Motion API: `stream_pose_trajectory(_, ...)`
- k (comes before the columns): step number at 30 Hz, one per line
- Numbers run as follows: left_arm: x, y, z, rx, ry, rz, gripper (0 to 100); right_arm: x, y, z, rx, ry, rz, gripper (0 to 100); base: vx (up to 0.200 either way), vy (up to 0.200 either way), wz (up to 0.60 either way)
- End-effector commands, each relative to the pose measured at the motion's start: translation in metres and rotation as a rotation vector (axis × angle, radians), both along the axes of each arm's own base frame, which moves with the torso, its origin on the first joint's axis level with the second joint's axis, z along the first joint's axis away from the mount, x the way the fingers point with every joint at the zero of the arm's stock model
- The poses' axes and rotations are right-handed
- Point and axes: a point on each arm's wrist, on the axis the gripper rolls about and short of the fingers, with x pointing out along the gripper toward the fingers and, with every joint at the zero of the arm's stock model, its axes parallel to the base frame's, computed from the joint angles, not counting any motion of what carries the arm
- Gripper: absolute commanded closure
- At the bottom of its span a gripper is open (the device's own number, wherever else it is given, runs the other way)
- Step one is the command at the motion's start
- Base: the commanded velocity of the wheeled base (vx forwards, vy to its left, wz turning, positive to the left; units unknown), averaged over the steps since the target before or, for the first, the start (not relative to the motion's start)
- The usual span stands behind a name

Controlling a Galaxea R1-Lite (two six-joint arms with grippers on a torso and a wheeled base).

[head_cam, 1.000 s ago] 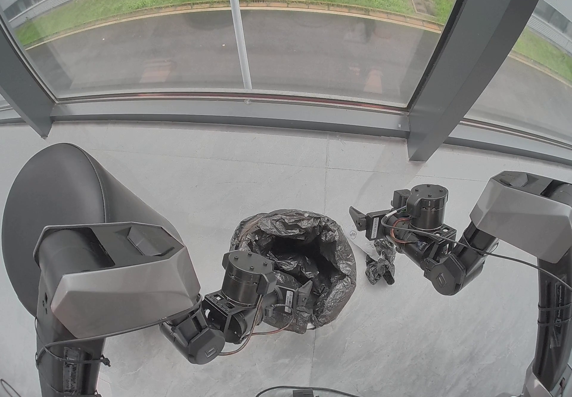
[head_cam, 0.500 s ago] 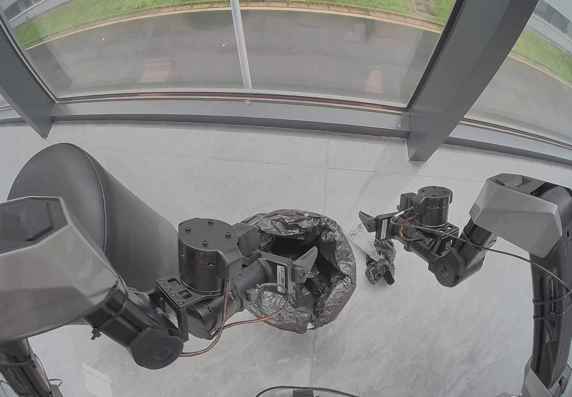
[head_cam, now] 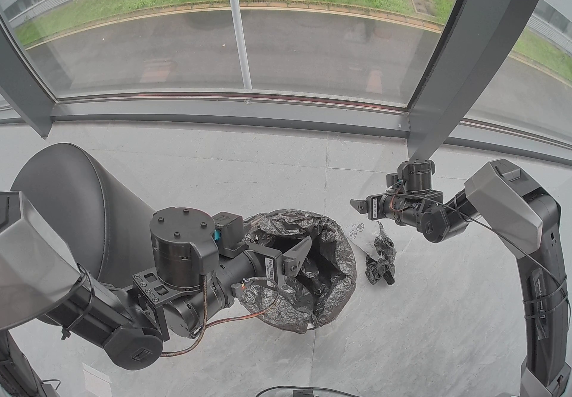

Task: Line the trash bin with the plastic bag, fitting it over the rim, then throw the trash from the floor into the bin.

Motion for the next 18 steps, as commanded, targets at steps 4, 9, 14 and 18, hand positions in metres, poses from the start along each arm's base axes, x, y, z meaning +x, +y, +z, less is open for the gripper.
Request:
stream_pose_trajectory(4,0.001,0.000,-0.006,0.014,0.013,-0.001,0,0.033,-0.008,0.003,-0.046,0.074,0.073,0,0.000,0.000,0.00)
stream_pose_trajectory(9,0.002,-0.001,-0.008,0.017,0.017,-0.001,0,0.052,-0.011,-0.020,-0.117,0.080,0.085,0,0.000,0.000,0.00)
stream_pose_trajectory(14,0.004,0.001,-0.009,0.020,0.020,0.008,0,0.050,-0.012,-0.031,-0.188,0.114,0.122,0,0.000,0.000,0.00)
stream_pose_trajectory(18,0.005,0.001,-0.013,0.024,0.027,0.010,0,0.048,-0.013,-0.036,-0.245,0.143,0.149,0,0.000,0.000,0.00)
